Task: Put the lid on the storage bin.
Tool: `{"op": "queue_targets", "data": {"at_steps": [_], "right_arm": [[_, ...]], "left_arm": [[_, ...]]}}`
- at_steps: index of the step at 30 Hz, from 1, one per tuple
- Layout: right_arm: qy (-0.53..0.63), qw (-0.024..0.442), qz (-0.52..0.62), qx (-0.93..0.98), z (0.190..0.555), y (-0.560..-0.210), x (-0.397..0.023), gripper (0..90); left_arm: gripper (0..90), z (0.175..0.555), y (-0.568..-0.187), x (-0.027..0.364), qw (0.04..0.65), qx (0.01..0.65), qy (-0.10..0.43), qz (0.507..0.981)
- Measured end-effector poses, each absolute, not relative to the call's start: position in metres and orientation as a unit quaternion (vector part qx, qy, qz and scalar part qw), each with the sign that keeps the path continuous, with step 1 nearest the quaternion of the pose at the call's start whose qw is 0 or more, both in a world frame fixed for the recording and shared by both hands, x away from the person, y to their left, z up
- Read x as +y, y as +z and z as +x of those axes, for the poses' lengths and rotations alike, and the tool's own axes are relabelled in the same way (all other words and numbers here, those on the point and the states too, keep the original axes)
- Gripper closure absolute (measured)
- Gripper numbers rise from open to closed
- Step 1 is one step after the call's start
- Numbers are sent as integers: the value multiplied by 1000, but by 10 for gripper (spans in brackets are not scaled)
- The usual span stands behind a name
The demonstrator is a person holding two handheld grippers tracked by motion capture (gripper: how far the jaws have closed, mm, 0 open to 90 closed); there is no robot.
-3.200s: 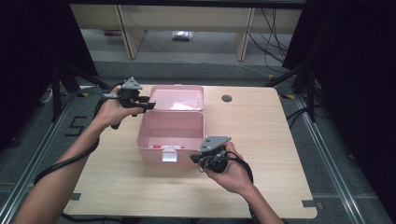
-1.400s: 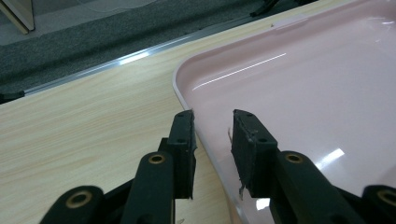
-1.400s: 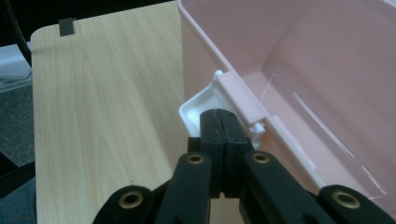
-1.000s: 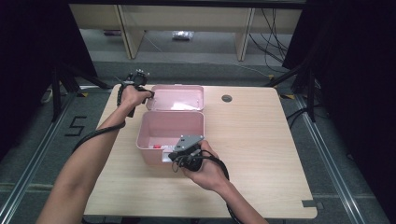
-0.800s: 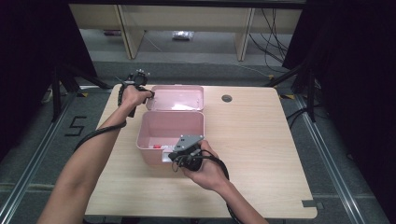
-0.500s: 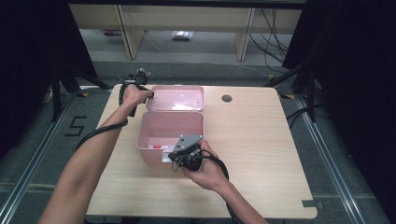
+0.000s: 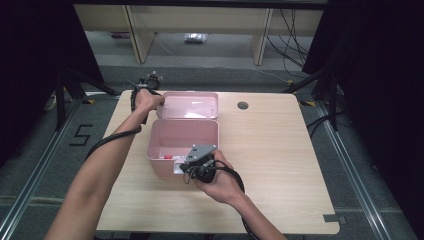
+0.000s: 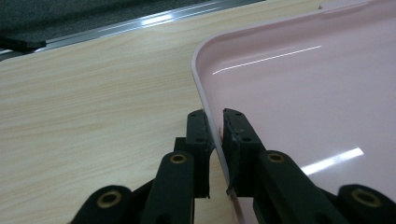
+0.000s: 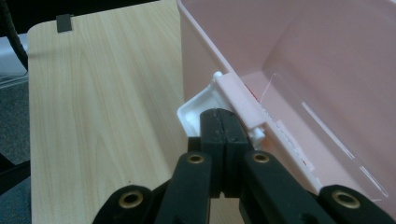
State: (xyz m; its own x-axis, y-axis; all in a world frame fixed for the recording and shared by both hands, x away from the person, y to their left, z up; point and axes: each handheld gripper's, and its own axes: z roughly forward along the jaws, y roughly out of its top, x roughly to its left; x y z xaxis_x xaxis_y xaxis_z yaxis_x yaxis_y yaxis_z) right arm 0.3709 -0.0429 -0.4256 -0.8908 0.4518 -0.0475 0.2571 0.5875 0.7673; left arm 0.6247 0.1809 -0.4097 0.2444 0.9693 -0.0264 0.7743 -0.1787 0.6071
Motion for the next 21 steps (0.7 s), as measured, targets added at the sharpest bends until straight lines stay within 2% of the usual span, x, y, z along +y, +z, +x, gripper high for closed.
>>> {"op": "queue_targets", "data": {"at_steps": [6, 21], "right_arm": [[402, 123, 200, 885, 370, -425, -43, 900], [402, 127, 201, 884, 371, -426, -41, 900]], "left_arm": [[836, 624, -409, 179, 278, 605, 188, 722], [846, 621, -401, 180, 273, 604, 185, 726]]}}
